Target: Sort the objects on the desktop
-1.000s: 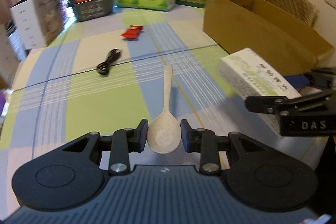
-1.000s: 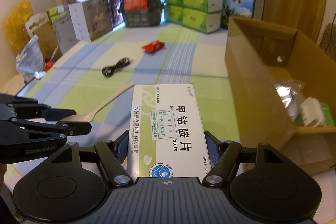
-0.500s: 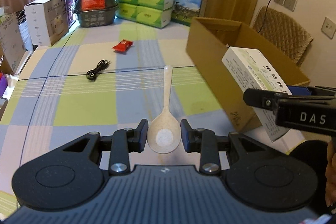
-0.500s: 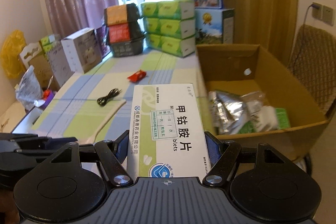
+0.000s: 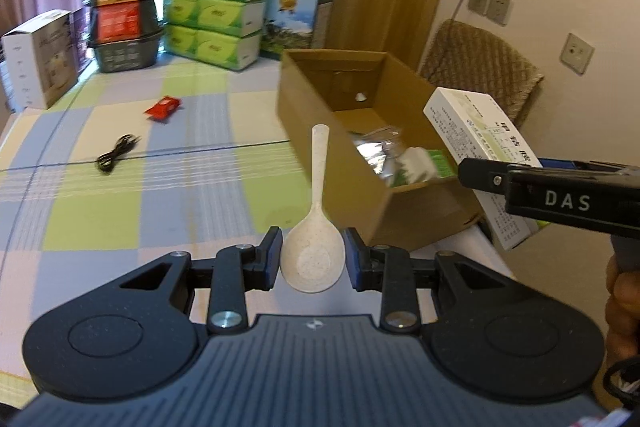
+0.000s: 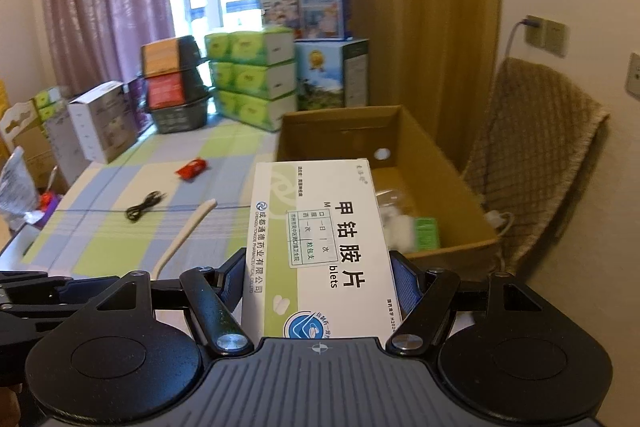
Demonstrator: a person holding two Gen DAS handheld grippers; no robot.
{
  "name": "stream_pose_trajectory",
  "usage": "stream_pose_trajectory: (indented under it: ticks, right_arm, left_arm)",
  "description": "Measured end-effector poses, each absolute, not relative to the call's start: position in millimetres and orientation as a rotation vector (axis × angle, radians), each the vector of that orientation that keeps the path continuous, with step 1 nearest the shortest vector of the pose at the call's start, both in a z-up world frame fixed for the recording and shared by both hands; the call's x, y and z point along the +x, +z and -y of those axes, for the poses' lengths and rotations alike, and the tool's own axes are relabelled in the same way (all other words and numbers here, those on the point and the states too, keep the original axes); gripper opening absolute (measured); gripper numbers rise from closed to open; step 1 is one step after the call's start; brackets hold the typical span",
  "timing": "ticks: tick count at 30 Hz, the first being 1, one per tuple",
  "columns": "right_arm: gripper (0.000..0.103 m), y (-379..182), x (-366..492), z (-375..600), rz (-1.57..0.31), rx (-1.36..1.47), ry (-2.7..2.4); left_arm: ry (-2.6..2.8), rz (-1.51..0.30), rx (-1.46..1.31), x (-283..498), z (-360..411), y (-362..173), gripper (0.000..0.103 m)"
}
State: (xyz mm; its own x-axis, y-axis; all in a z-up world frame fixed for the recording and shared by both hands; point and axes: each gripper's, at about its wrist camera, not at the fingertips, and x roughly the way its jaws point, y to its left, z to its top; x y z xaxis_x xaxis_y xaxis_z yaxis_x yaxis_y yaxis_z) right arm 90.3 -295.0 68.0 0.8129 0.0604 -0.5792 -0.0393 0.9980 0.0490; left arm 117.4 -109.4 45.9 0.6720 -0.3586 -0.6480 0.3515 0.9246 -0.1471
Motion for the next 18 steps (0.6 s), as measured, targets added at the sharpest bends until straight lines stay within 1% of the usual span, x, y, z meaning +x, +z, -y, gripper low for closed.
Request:
stream_pose_trajectory:
  ticks: [9,18]
  right_arm:
    - [0.069,72,95,328,-0.631,0.057,0.006]
    - [0.069,70,102,341,-0.638,0.071,-0.012]
  left_arm:
    - [-0.454,-0.701,-0.009,125,149,57,0.028]
    - [-0.472,-0.702,-0.007,134,165,59,0.028]
